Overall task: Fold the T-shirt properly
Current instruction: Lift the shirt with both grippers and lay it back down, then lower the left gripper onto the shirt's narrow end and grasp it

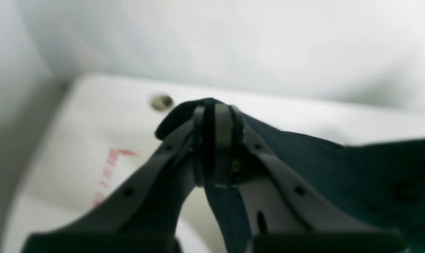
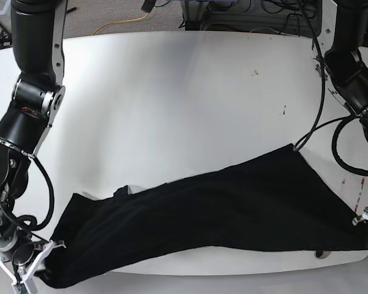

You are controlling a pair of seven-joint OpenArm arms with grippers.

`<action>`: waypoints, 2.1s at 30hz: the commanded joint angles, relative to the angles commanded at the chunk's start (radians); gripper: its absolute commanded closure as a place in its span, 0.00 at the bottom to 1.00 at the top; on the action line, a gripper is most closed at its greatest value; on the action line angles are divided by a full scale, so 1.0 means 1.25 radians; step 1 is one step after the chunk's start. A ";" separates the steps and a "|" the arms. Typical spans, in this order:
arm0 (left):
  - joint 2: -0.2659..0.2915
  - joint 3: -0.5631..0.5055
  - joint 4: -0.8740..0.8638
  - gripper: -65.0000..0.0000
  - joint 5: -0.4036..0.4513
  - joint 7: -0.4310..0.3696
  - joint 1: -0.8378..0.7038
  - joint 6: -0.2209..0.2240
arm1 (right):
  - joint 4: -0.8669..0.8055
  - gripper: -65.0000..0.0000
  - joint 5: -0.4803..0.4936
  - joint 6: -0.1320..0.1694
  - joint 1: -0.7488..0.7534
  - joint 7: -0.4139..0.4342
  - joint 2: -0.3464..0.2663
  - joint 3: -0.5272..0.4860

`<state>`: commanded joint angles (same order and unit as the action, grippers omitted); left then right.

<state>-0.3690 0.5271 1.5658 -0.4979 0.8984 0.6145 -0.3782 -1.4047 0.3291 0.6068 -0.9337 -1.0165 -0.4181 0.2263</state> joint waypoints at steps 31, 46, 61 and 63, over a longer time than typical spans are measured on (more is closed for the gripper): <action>-0.097 0.055 0.050 0.98 -0.001 0.000 -0.069 -0.005 | -0.206 1.00 0.010 0.004 0.297 -0.004 0.023 0.107; -0.074 0.107 0.071 0.88 -0.131 0.000 -0.361 -0.025 | -0.354 1.00 0.010 0.015 0.678 0.001 0.141 0.217; 0.081 0.070 -0.151 0.40 -0.147 -0.001 -0.338 -0.023 | -0.390 1.00 0.010 0.043 0.701 -0.002 0.158 0.218; 0.081 0.041 -0.209 0.40 -0.147 -0.006 -0.320 -0.023 | -0.390 1.00 0.010 0.043 0.701 -0.002 0.158 0.218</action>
<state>-0.2677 0.5777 1.3050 -0.6820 0.8907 0.2140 -0.4074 -1.8926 0.3414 0.6605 -0.0575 -1.0196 -0.2202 0.4994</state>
